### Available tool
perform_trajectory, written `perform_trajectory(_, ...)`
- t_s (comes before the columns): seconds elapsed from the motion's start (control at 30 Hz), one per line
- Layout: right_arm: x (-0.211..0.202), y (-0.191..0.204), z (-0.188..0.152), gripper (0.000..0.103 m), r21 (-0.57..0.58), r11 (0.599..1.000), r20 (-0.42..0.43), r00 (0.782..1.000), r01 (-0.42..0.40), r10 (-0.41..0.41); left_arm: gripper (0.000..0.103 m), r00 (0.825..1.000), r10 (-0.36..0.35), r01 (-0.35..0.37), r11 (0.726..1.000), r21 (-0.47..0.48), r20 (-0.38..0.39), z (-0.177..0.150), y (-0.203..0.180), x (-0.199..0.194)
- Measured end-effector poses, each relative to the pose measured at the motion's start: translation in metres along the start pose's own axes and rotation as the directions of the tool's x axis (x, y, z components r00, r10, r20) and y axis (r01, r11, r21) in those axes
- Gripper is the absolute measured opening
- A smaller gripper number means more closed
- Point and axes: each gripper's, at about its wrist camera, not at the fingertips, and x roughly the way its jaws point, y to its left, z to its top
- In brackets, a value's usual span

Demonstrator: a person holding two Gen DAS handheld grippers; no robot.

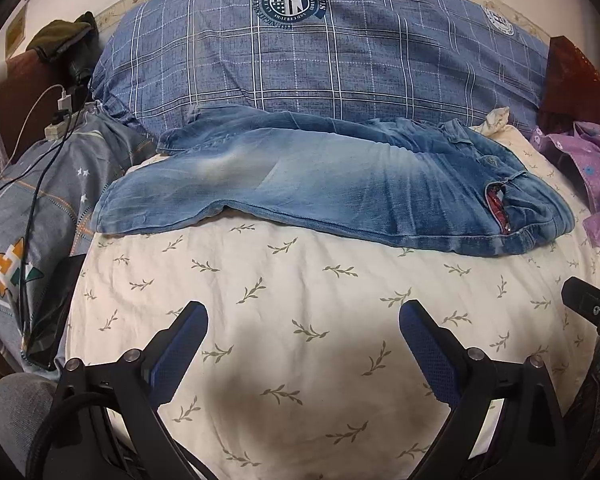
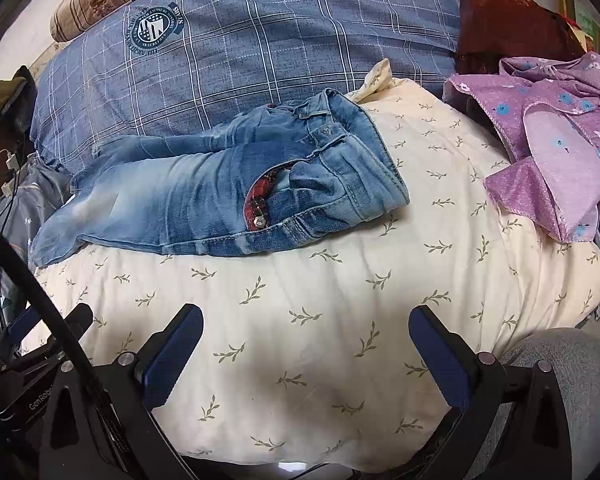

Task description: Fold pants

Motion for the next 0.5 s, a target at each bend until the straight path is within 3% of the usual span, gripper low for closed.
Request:
perform_trajectory(0.33,-0.001,-0.001,0.002,0.103,0.003,1.0,0.014,1.0,0.002,-0.002,0.097,1.0,0.0,0.0,1.0,-0.003,-0.016,0.0,-0.005,0.006)
perform_trajectory(0.5,-0.002,-0.004,0.003,0.102,0.018,0.999,0.039,0.999,-0.027,0.027,0.096,0.998,-0.041,0.04,0.999,-0.017,-0.052,0.001,-0.004,0.016)
